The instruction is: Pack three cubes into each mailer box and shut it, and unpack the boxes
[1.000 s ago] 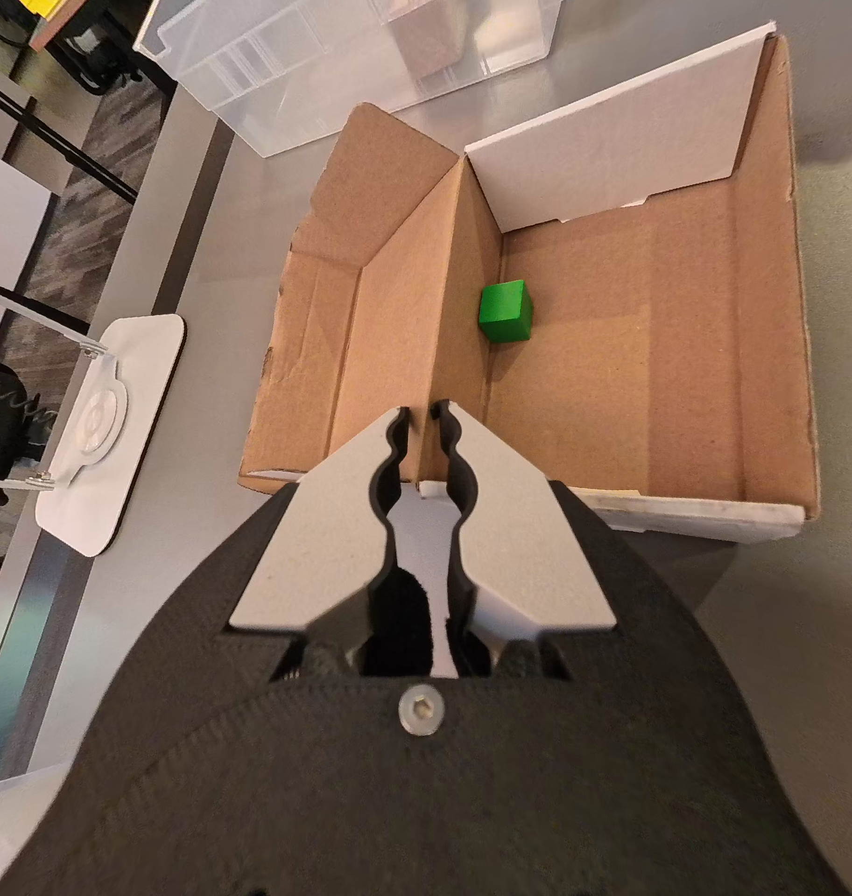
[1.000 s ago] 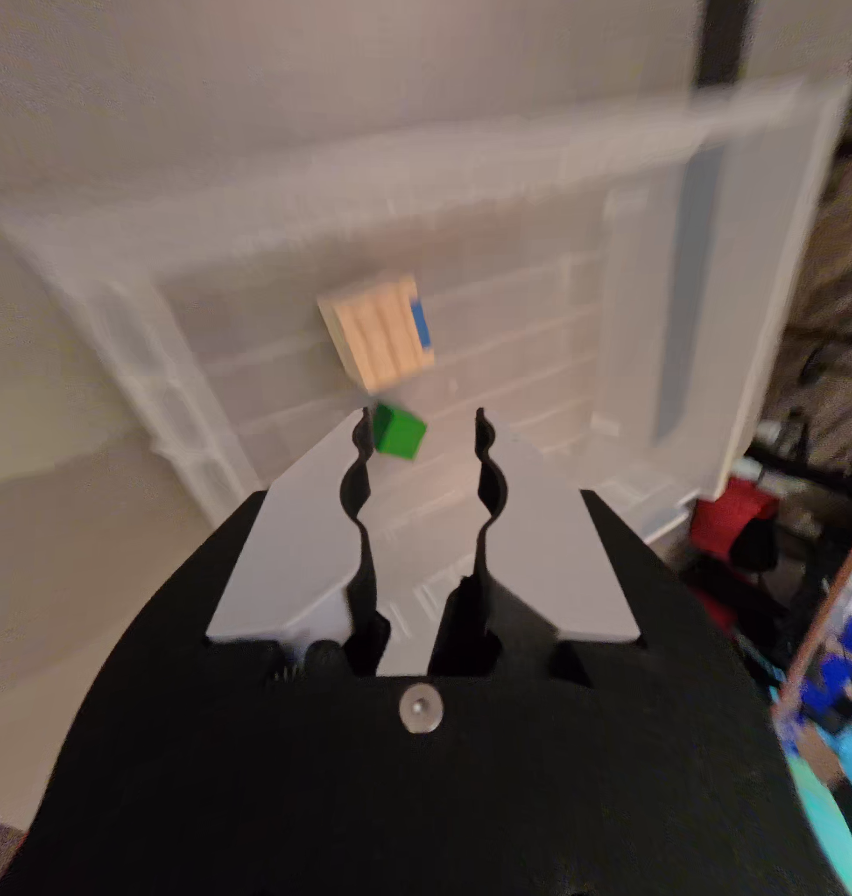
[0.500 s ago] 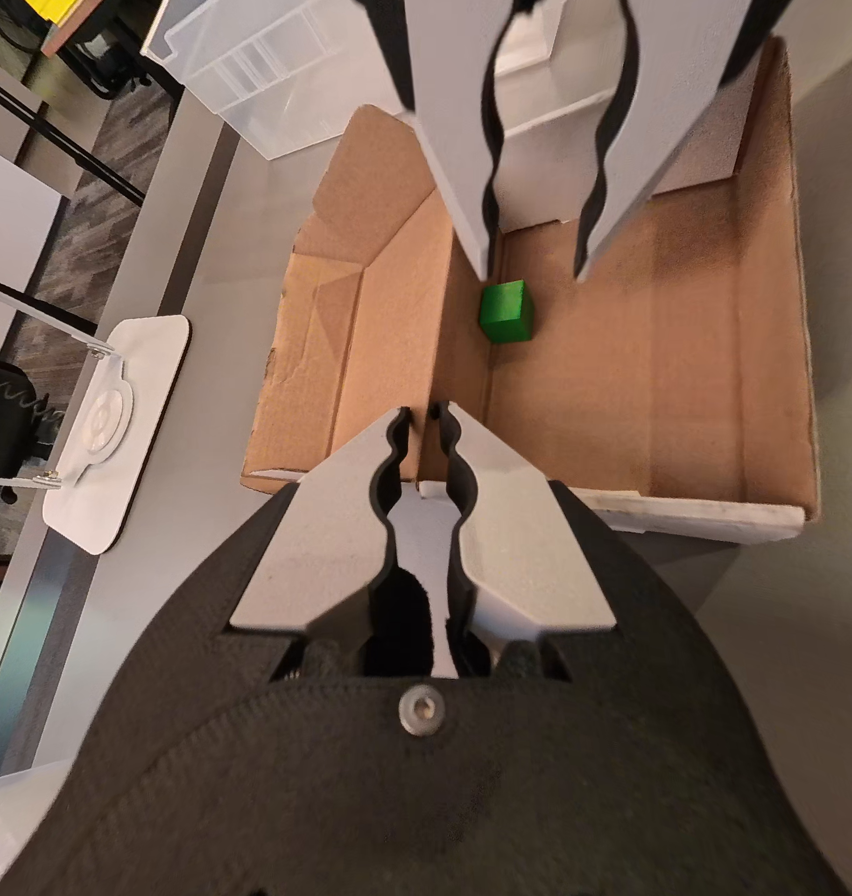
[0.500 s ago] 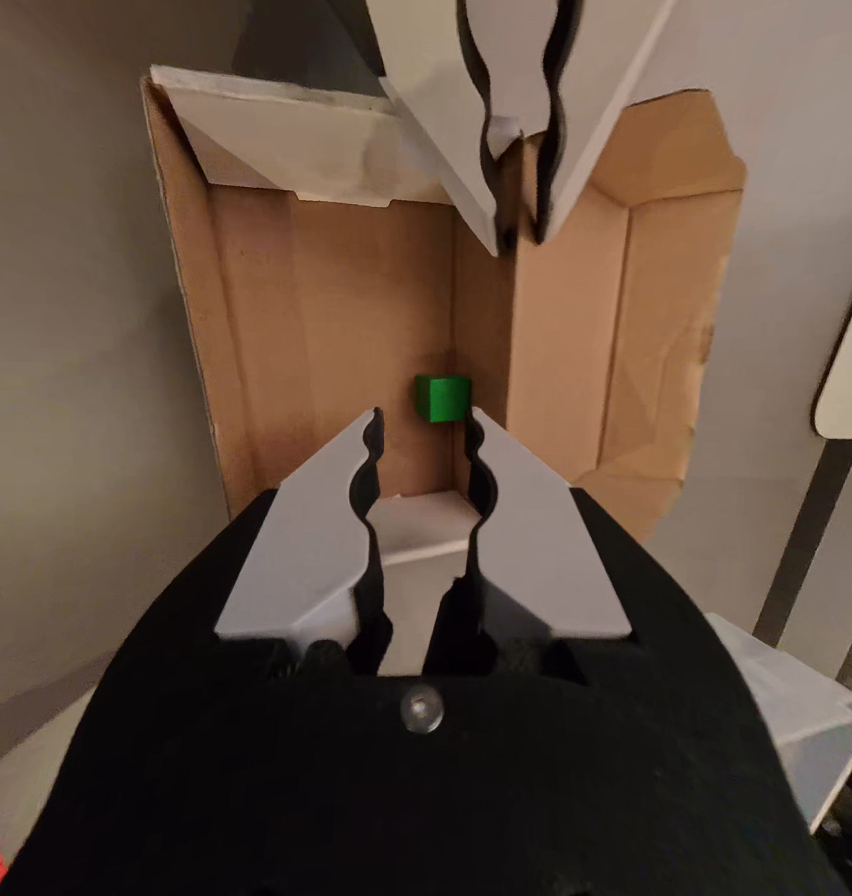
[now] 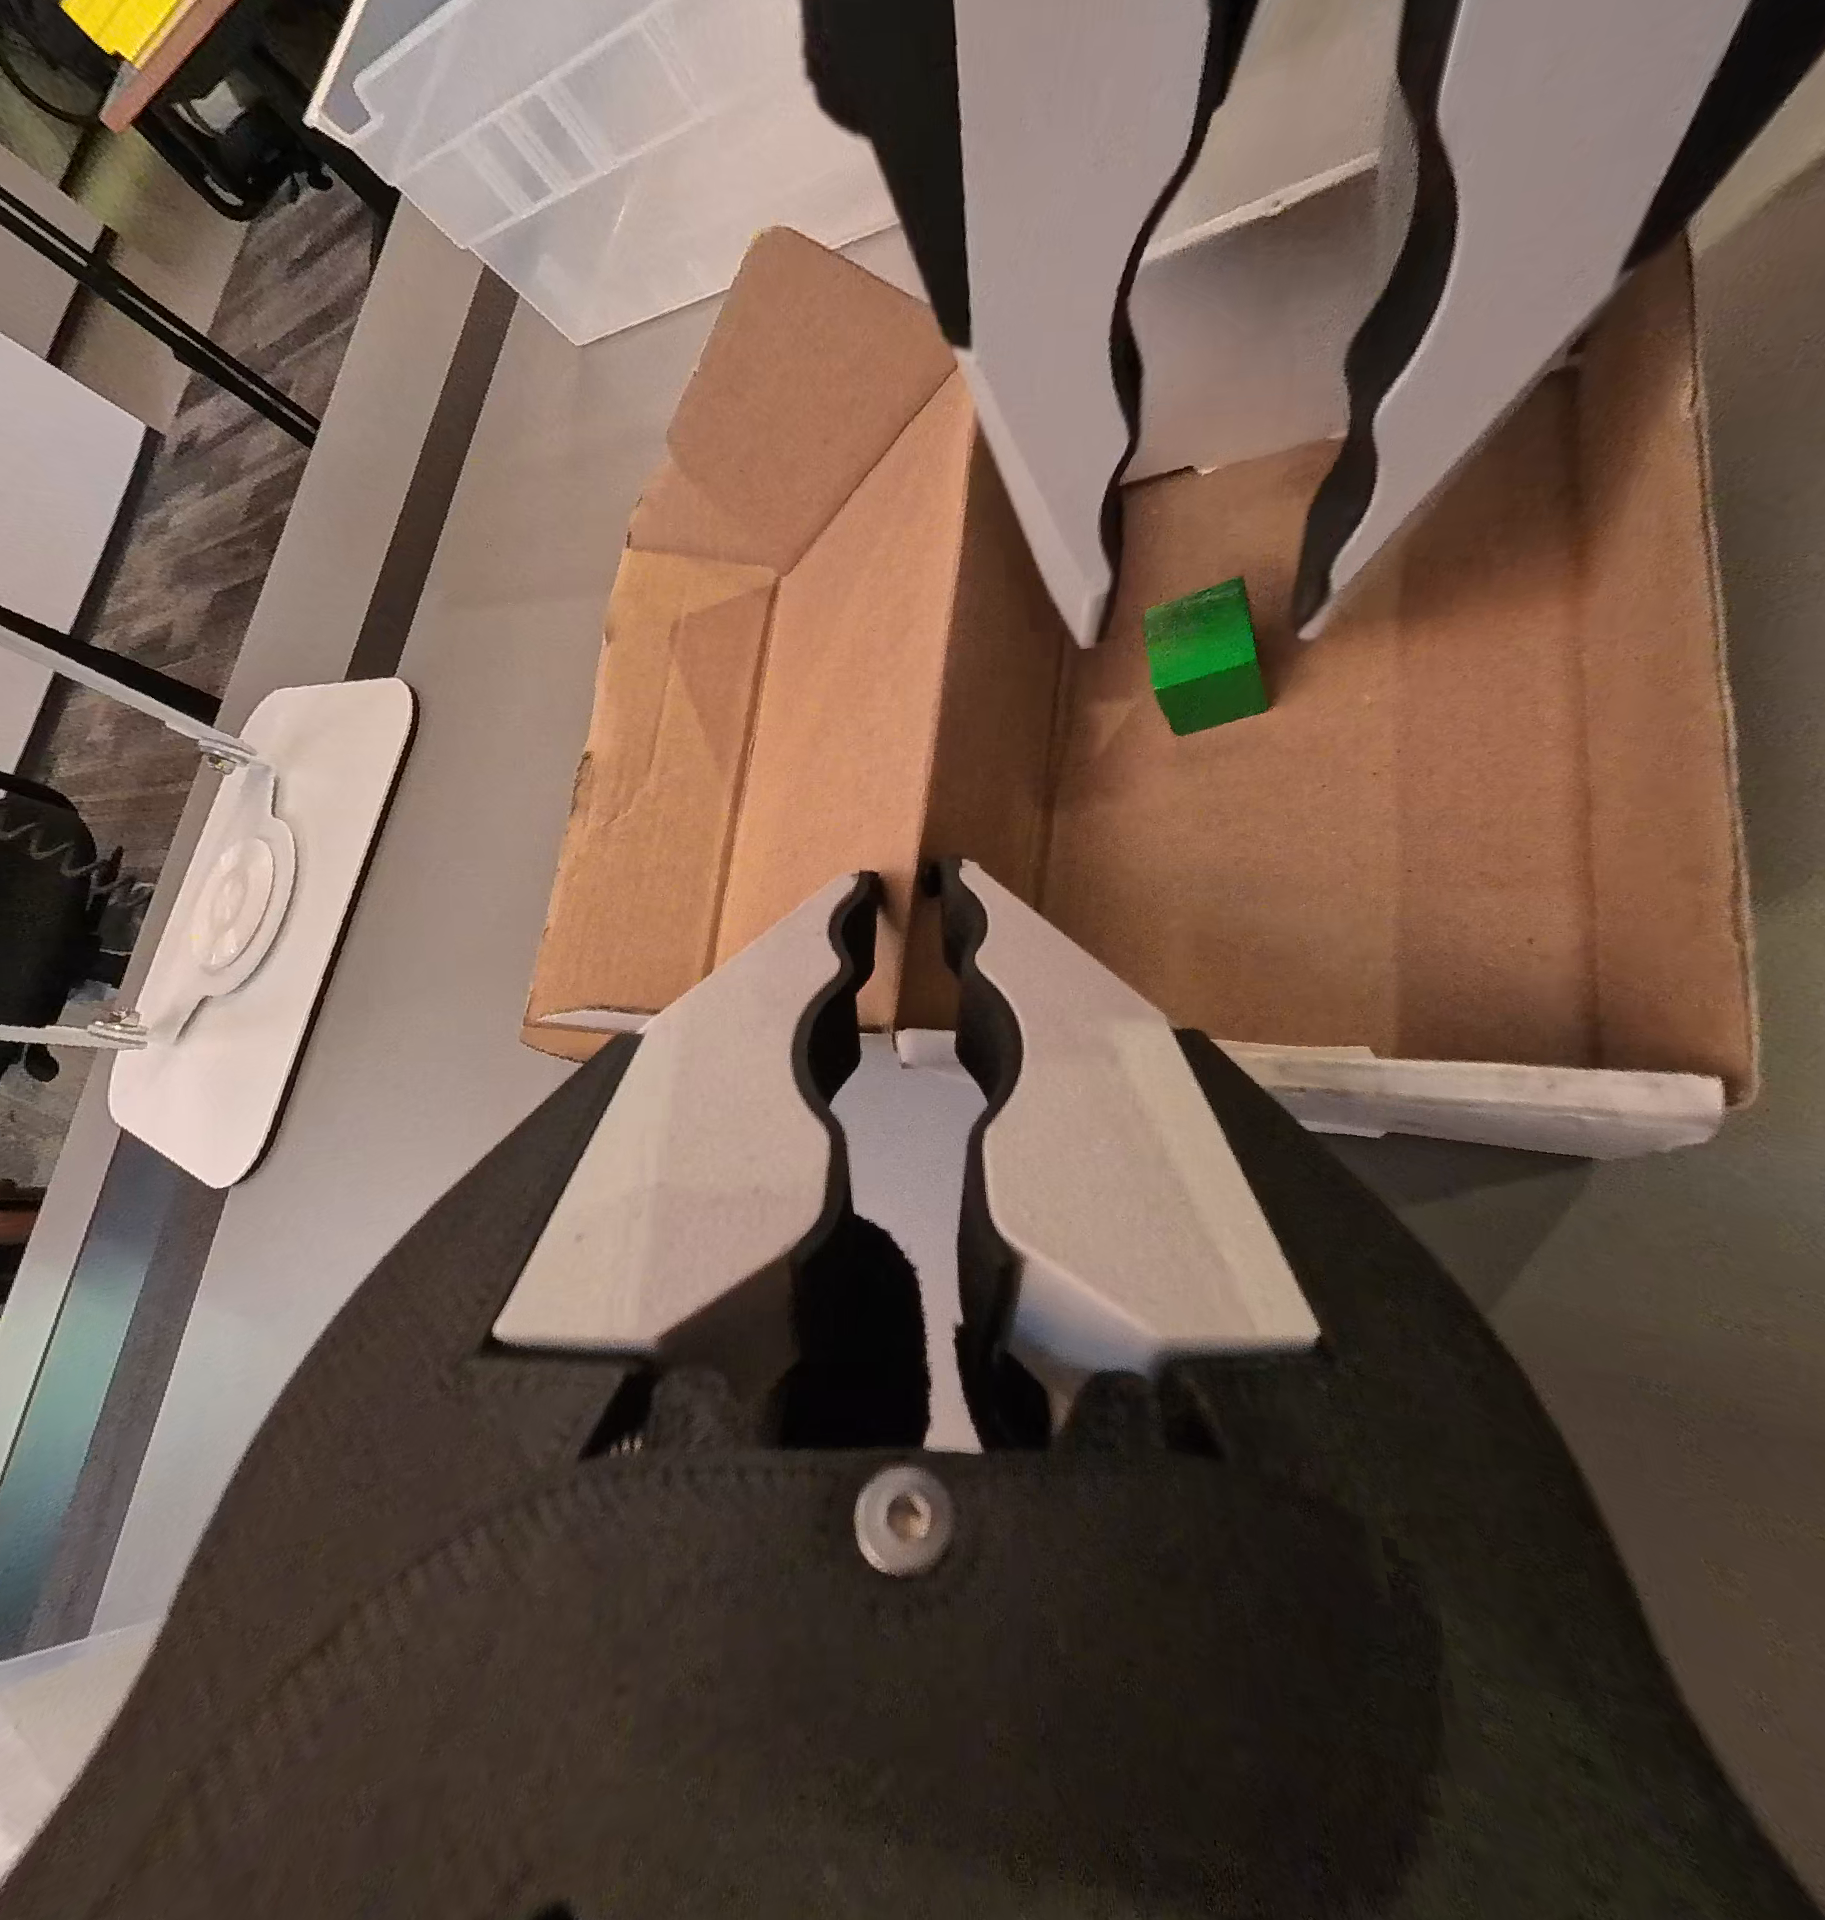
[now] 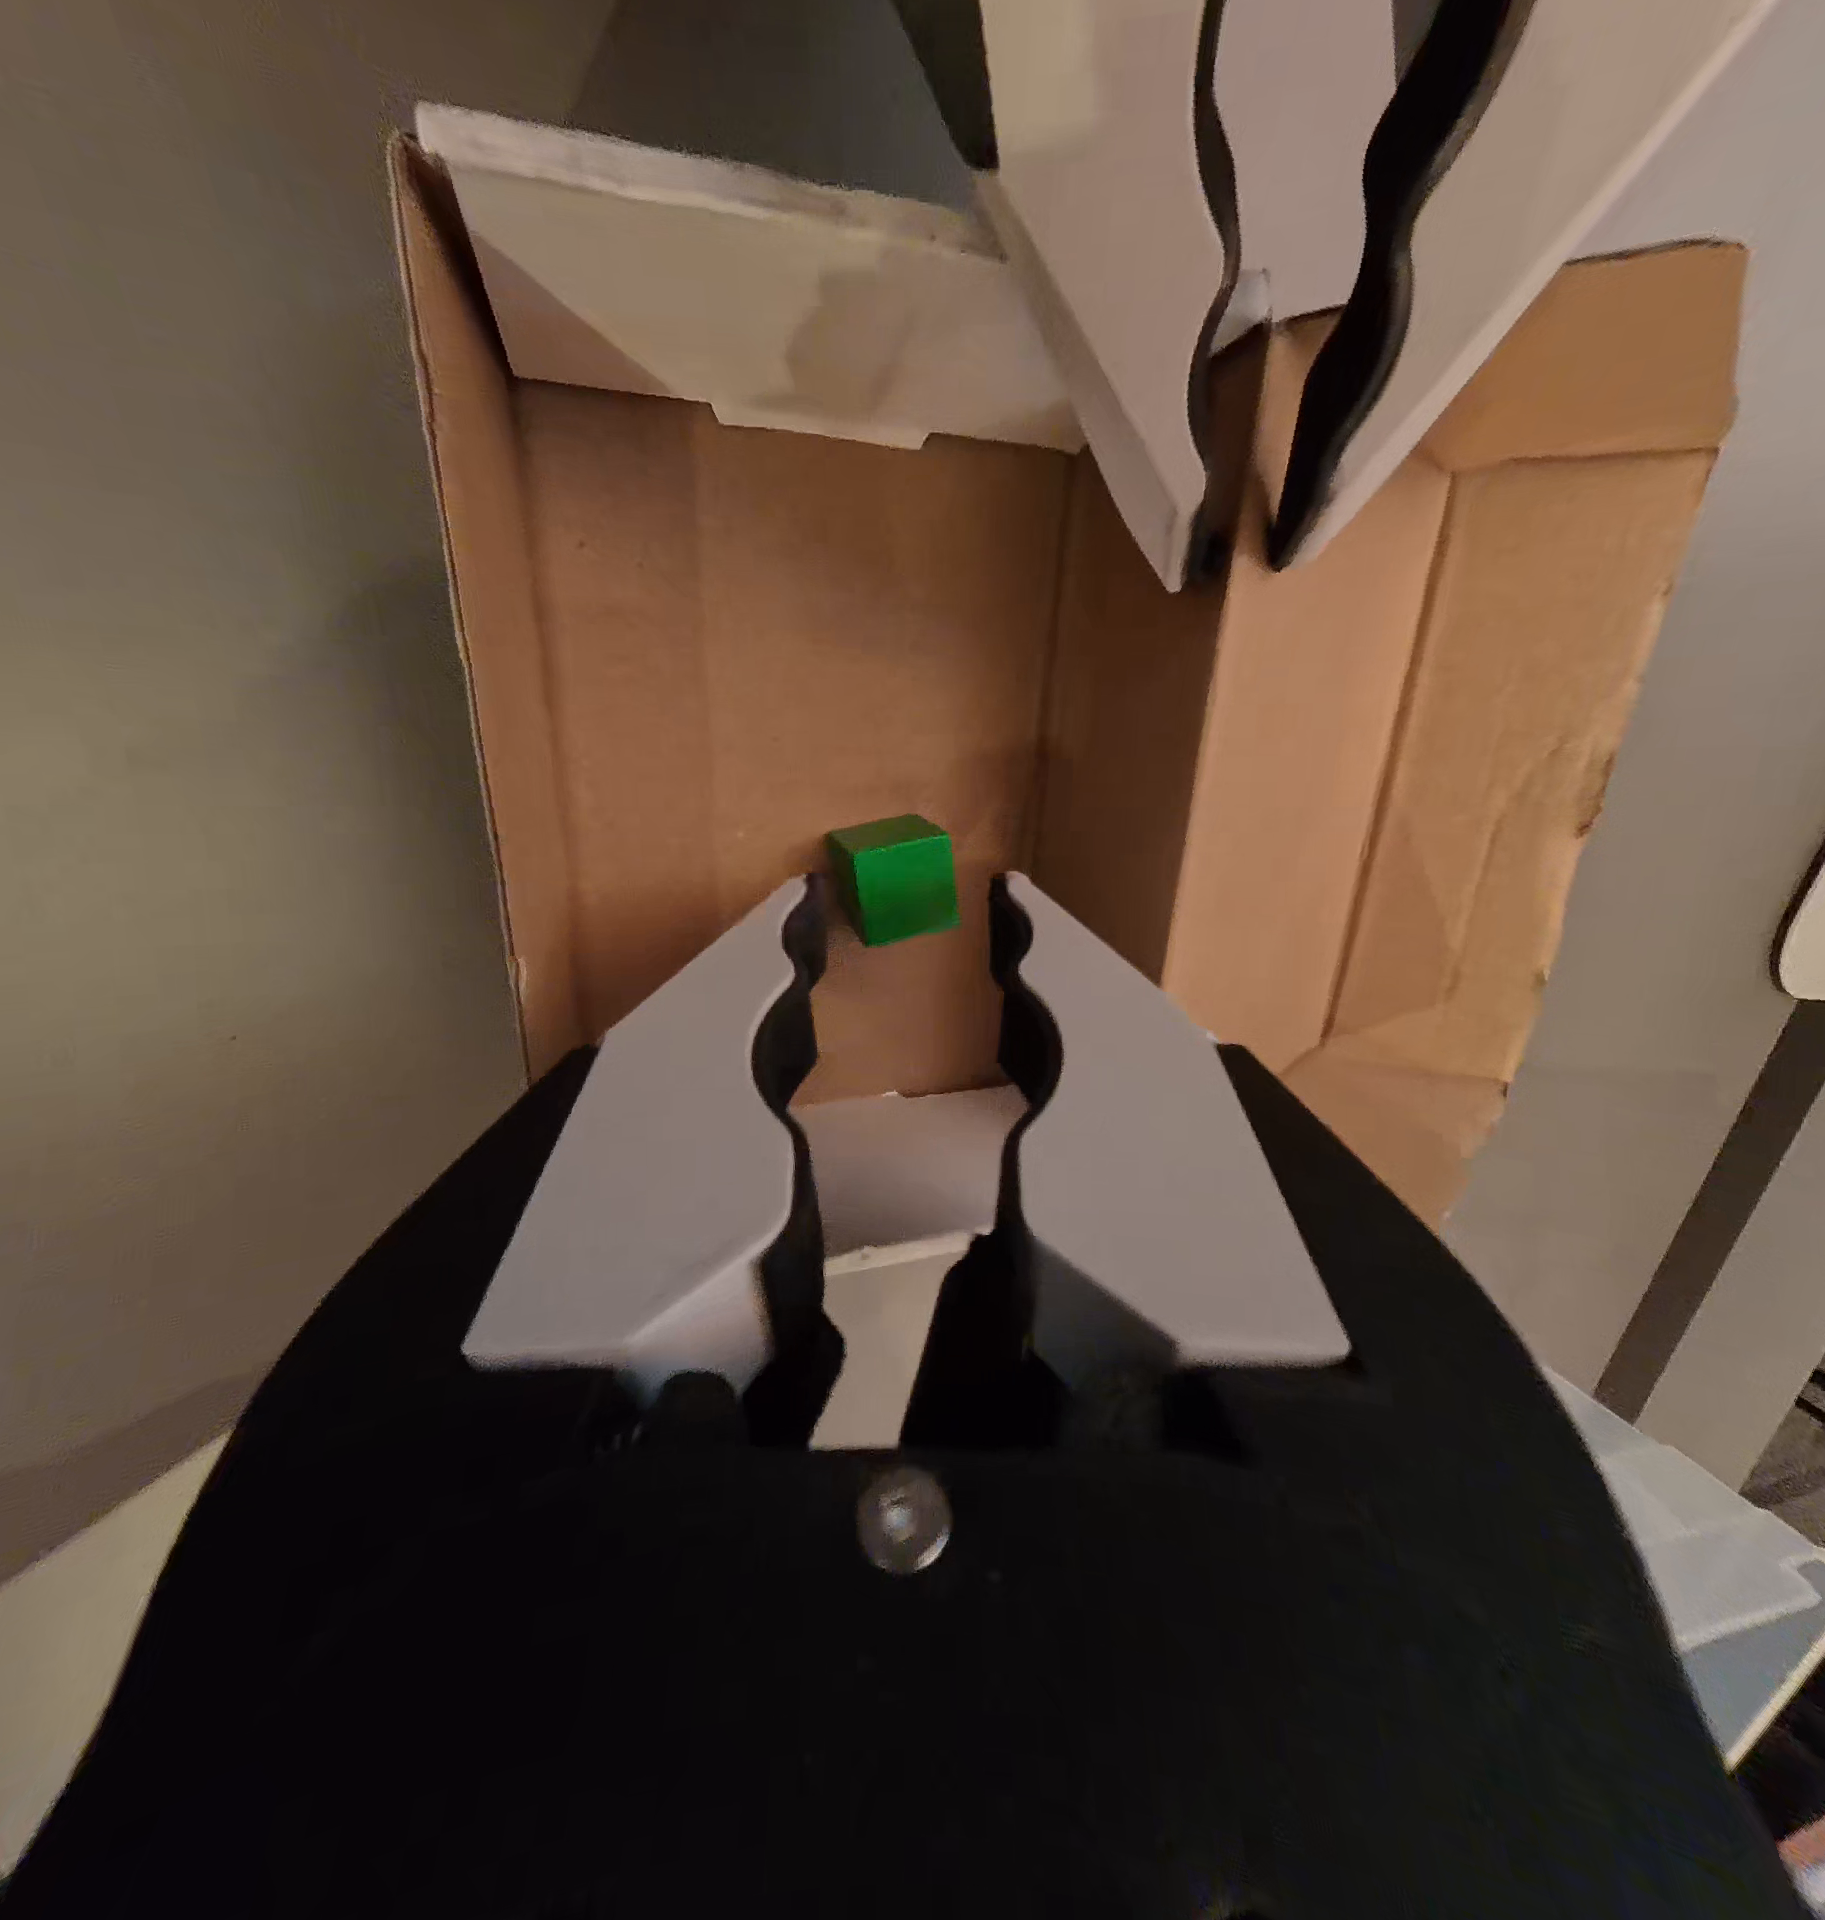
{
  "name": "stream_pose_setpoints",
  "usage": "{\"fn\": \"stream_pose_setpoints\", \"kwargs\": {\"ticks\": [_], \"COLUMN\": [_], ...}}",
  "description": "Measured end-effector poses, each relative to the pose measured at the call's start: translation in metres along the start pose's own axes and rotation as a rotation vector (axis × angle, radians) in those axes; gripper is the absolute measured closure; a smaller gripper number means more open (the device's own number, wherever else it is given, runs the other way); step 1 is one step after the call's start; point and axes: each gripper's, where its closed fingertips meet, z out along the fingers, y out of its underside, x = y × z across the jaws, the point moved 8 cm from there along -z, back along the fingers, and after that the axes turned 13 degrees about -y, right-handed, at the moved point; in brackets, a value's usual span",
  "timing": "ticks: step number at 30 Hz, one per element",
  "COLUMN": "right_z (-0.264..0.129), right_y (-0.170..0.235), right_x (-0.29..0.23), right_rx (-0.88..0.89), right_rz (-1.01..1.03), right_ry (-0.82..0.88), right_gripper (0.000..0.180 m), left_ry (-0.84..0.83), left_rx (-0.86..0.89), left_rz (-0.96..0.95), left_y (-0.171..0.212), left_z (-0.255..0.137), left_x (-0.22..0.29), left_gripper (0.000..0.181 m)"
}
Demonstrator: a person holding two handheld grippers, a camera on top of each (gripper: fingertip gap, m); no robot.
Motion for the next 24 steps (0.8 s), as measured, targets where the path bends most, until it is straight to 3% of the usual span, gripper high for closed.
{"fn": "stream_pose_setpoints", "kwargs": {"ticks": [3,6,11,15,17,20,24], "right_z": [0.011,0.017,-0.038,-0.113,-0.132,-0.128,-0.089], "right_y": [0.001,0.001,0.022,0.093,0.144,0.217,0.268], "right_x": [0.002,0.005,0.011,0.023,0.031,0.040,0.041], "right_rx": [-0.056,-0.030,0.090,0.069,-0.063,-0.267,-0.449], "right_rz": [-0.025,-0.022,0.045,0.211,0.312,0.428,0.471], "right_ry": [-0.005,-0.038,0.067,0.213,0.264,0.212,0.079], "right_gripper": [0.146,0.158,0.159,0.159,0.159,0.159,0.159], "left_ry": [0.000,-0.002,-0.002,-0.002,-0.002,-0.004,-0.004], "left_rx": [0.001,0.001,0.003,0.002,0.001,-0.001,-0.001], "left_rz": [0.000,0.004,0.004,0.005,0.007,0.012,0.013], "left_y": [0.000,0.000,0.000,0.000,0.000,0.000,-0.001], "left_z": [0.000,0.000,0.000,0.000,0.000,0.000,0.000], "left_x": [0.000,0.000,0.001,0.001,0.001,0.001,0.001], "left_gripper": [0.170,0.170,0.170,0.170,0.170,0.170,0.170]}}
